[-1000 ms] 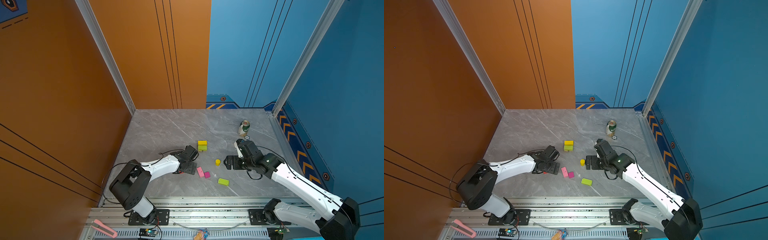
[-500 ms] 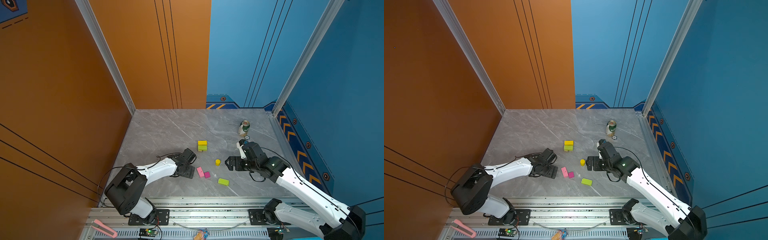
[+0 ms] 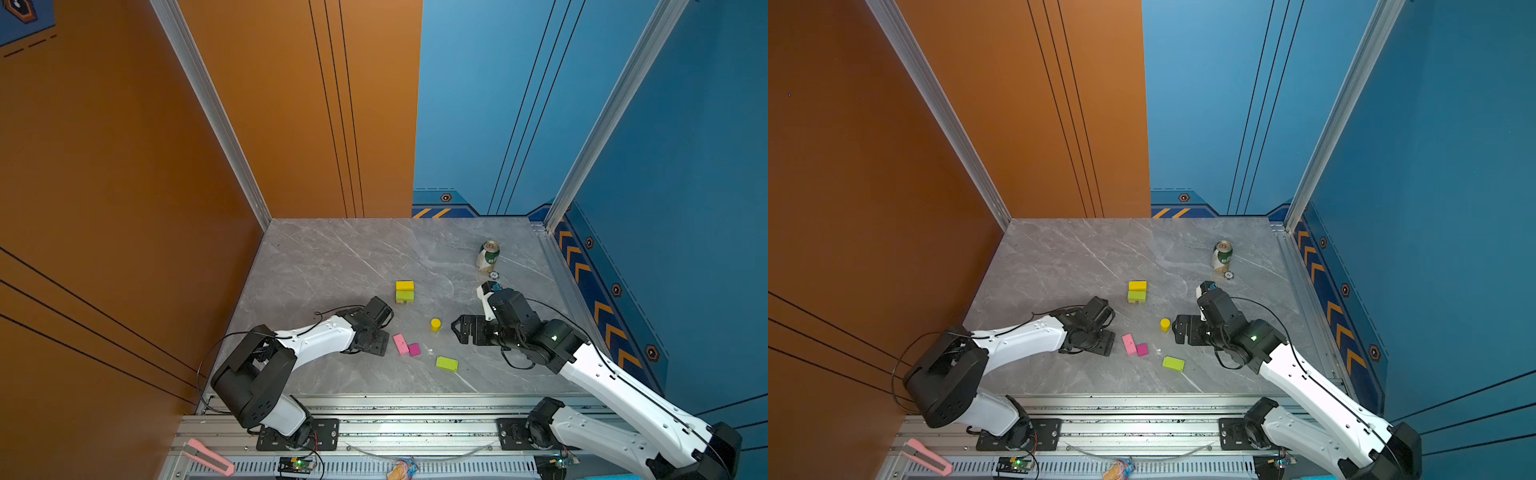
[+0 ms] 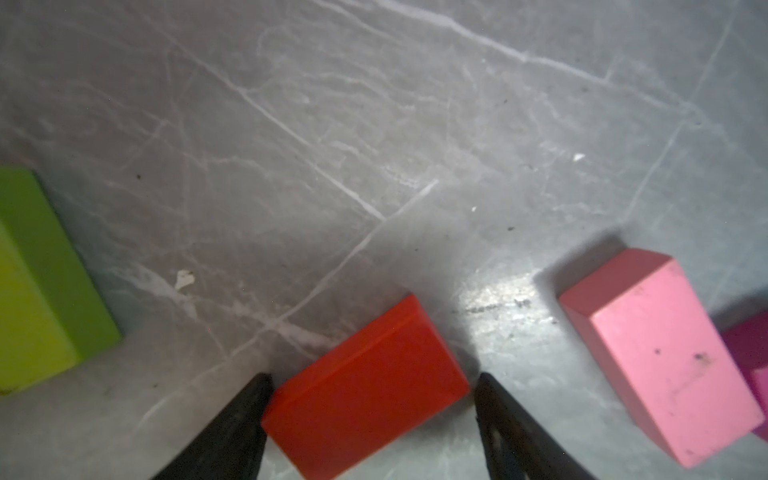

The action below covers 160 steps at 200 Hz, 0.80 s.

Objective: Build the wood block tower
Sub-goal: 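Lower the left gripper around the red block and close on it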

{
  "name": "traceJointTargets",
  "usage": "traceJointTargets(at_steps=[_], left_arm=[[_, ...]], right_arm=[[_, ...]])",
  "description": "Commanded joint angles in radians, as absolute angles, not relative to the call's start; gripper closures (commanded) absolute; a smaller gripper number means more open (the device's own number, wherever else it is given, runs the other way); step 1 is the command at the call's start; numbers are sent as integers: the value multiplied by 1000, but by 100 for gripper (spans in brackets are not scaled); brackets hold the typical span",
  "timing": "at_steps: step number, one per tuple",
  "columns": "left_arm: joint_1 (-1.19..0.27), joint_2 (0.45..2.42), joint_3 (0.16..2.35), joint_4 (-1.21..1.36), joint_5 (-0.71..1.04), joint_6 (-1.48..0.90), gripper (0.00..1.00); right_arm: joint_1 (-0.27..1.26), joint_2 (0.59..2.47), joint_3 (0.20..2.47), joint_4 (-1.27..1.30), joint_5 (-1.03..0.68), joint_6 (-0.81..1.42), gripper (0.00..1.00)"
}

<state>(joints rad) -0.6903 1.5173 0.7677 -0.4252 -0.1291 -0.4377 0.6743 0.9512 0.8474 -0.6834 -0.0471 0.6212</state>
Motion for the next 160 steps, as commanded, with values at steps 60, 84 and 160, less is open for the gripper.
traceJointTargets(at_steps=[60, 84, 160], left_arm=[[-792, 1476, 703, -409, -82, -532, 28], [-836, 1492, 705, -398, -89, -557, 27], [-890, 1489, 741, -465, -137, -570, 26]], right_arm=[[755, 950, 852, -722, 34, 668, 0], [770, 947, 852, -729, 52, 675, 0], [782, 930, 843, -739, 68, 687, 0]])
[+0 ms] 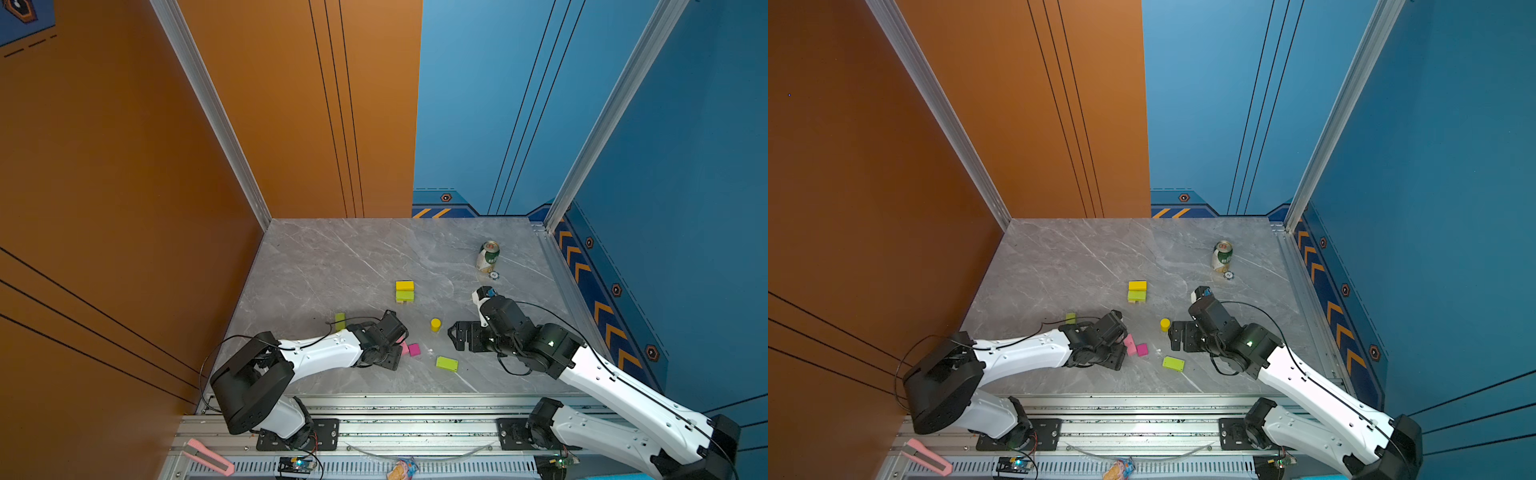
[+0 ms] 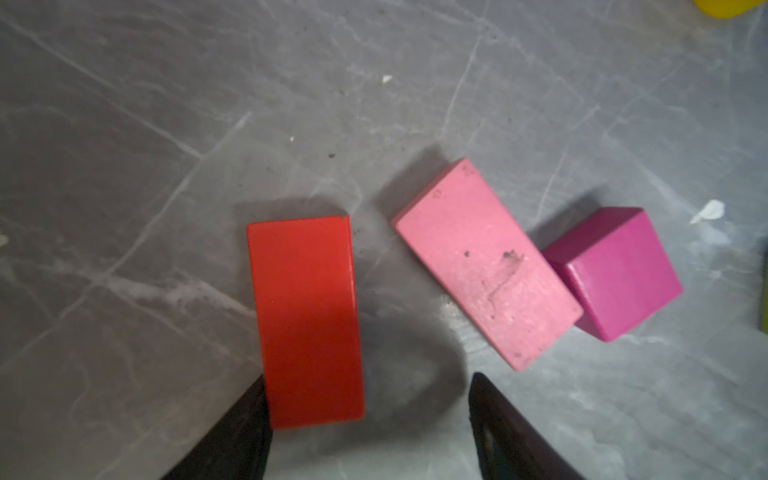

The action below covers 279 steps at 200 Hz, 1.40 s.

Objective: Build the wood block tower
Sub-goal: 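Lower the left gripper around the red block and close on it, then lift the red block with the left gripper and carry it to the tower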

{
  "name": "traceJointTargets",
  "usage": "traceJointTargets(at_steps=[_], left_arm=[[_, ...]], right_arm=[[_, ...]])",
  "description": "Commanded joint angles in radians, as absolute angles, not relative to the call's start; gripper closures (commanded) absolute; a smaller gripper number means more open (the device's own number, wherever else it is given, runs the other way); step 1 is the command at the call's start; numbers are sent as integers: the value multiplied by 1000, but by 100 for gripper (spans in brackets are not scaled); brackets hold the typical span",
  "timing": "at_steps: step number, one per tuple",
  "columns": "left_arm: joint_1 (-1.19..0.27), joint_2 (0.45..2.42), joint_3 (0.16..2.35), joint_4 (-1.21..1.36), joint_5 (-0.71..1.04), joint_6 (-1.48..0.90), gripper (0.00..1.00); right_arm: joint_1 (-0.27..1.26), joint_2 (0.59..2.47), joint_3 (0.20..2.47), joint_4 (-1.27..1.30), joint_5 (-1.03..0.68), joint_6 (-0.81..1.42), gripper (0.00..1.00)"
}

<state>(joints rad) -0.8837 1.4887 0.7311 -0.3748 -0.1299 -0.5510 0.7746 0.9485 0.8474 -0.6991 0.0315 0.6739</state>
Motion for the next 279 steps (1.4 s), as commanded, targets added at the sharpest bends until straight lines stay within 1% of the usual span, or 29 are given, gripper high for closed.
traceJointTargets(at_steps=[1, 33, 94, 174, 187, 203, 210, 227, 238, 249, 279], left_arm=[[-889, 1488, 741, -468, -138, -569, 26], [-861, 1465, 758, -513, -163, -553, 26], [-791, 1474, 774, -516, -168, -518, 27], [-780, 1569, 855, -515, -168, -476, 36], [-779, 1593, 866, -517, -166, -473, 41], [-779, 1621, 880, -519, -167, -472, 50], [-779, 1629, 887, -522, -167, -472, 55], [-784, 1646, 903, -536, -177, -472, 70], [-789, 1652, 917, -557, -194, -474, 77], [-790, 1656, 928, -575, -203, -476, 79], [-787, 1644, 948, -614, -221, -482, 80]], right_arm=[[782, 930, 841, -739, 69, 687, 0], [782, 940, 839, -728, 66, 686, 0], [778, 959, 831, -716, 69, 675, 0], [763, 987, 827, -701, 59, 654, 0], [759, 986, 822, -701, 58, 651, 0], [752, 982, 816, -699, 54, 648, 0], [749, 980, 817, -699, 52, 646, 0], [743, 973, 811, -699, 52, 643, 0], [738, 966, 806, -699, 48, 641, 0], [733, 961, 801, -698, 45, 638, 0], [715, 947, 783, -687, 31, 634, 0]])
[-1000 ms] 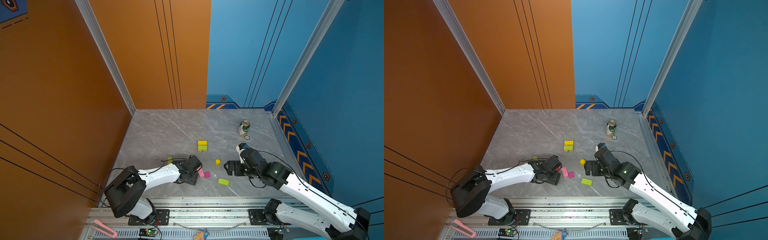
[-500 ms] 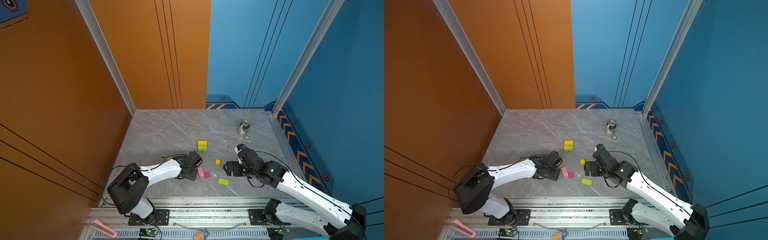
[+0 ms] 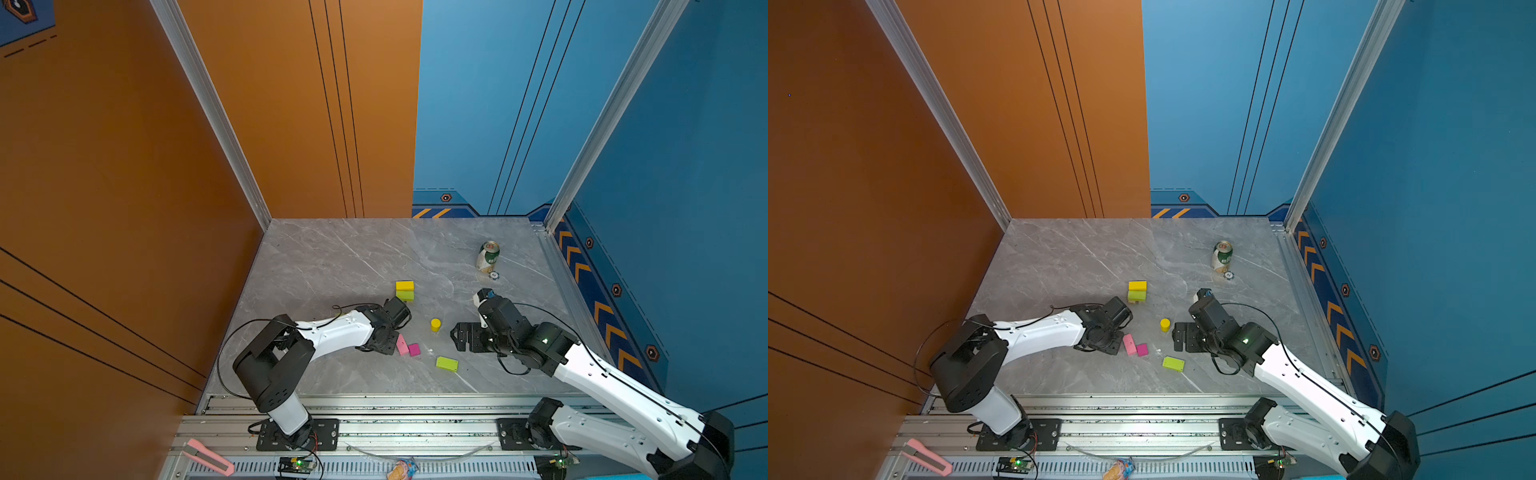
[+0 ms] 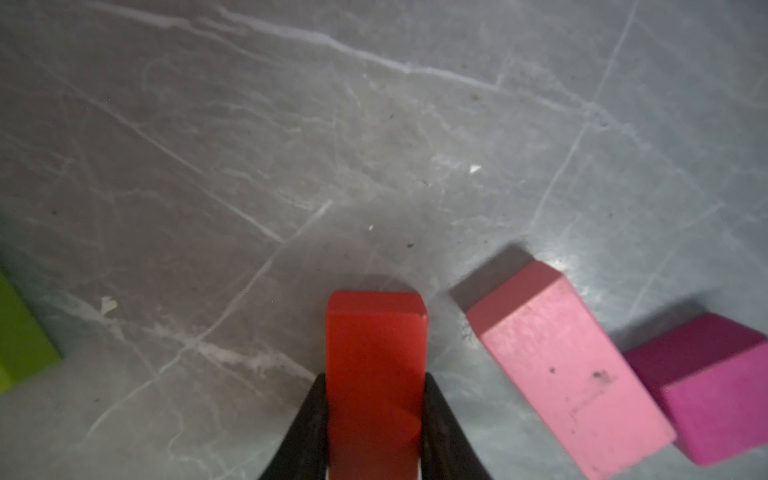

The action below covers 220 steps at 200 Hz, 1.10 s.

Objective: Build the wood block tower
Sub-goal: 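Lift the red block with the left gripper and carry it to the tower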

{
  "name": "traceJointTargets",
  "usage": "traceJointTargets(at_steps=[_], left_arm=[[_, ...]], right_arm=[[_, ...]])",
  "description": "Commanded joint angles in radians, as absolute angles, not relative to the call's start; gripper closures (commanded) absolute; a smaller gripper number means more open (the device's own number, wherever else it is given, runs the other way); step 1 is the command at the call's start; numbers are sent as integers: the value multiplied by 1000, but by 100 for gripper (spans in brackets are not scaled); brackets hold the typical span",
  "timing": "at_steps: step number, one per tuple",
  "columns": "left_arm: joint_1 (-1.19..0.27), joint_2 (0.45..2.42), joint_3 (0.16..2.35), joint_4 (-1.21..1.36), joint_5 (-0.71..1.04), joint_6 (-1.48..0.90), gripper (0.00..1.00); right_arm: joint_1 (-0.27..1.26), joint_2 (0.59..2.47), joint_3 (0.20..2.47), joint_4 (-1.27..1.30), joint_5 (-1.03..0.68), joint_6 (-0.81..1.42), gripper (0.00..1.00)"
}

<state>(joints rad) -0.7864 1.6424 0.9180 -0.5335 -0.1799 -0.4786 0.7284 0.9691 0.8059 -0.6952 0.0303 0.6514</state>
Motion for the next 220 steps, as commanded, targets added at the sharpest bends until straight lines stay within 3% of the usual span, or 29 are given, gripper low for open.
traceJointTargets(at_steps=[1, 75, 147, 220], left_arm=[[-787, 1643, 949, -615, -221, -482, 80], [-729, 1659, 1124, -664, -238, -510, 80], [-711, 1831, 1436, -678, -261, -515, 80], [-693, 1996, 1606, -689, -296, -531, 80]], right_arm=[[715, 947, 783, -687, 31, 634, 0], [649, 907, 751, -672, -13, 598, 0], [593, 879, 740, -691, -34, 563, 0], [555, 893, 758, -698, -57, 535, 0]])
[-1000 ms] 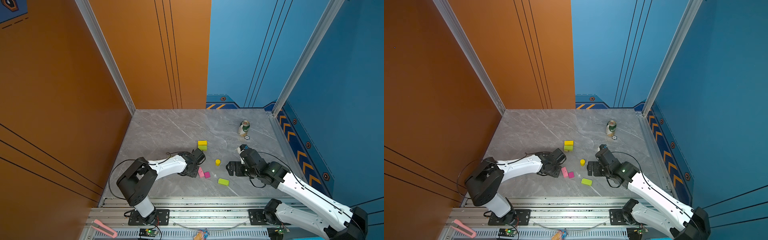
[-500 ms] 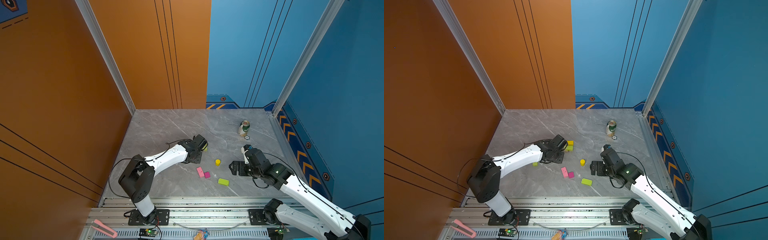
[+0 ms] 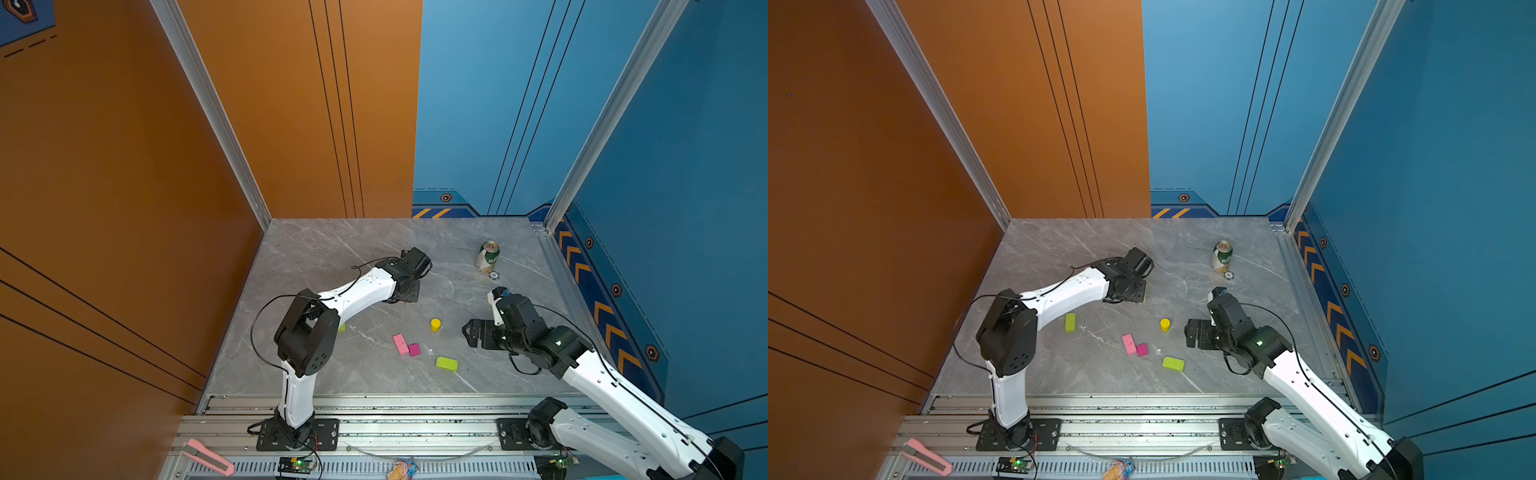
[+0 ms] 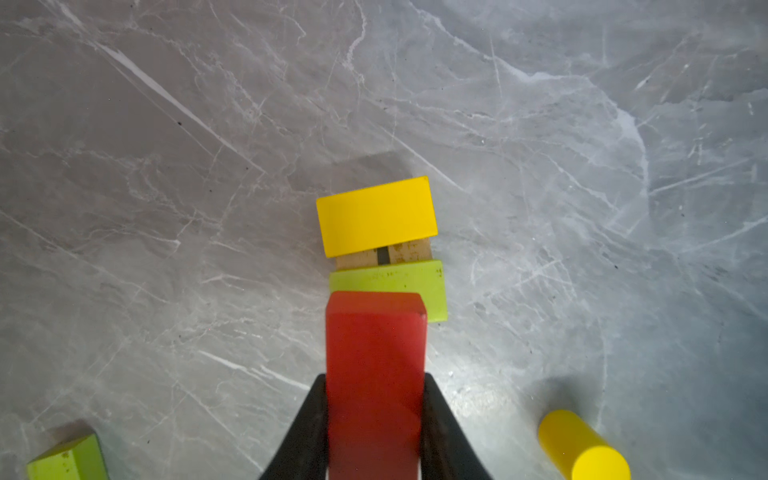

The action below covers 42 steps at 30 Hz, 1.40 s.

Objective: Build the wood block tower
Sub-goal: 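Lift the red block with the left gripper and carry it to the tower, then lower the red block upright beside the yellow and lime-green blocks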

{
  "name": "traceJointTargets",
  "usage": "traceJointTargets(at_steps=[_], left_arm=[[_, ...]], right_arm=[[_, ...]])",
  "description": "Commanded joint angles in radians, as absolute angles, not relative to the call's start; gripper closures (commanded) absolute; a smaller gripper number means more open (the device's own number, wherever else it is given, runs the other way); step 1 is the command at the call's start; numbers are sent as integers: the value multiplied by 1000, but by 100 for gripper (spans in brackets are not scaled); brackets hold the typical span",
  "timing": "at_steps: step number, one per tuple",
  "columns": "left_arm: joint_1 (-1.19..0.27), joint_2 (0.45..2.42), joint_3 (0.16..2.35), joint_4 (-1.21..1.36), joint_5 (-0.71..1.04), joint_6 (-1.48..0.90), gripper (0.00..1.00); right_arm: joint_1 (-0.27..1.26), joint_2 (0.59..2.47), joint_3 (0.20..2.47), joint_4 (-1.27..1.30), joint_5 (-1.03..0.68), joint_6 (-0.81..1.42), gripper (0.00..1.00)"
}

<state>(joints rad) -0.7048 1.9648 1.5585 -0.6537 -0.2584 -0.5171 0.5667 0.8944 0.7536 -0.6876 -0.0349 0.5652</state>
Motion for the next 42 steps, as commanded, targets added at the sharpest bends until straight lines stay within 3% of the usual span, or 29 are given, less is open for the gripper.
traceJointTargets(at_steps=[1, 42], left_arm=[[-693, 1996, 1607, -689, -296, -532, 80], [-660, 2105, 1667, -683, -278, -583, 77]], right_arm=[[554, 893, 758, -699, -58, 536, 0], [506, 922, 746, -695, -81, 514, 0]])
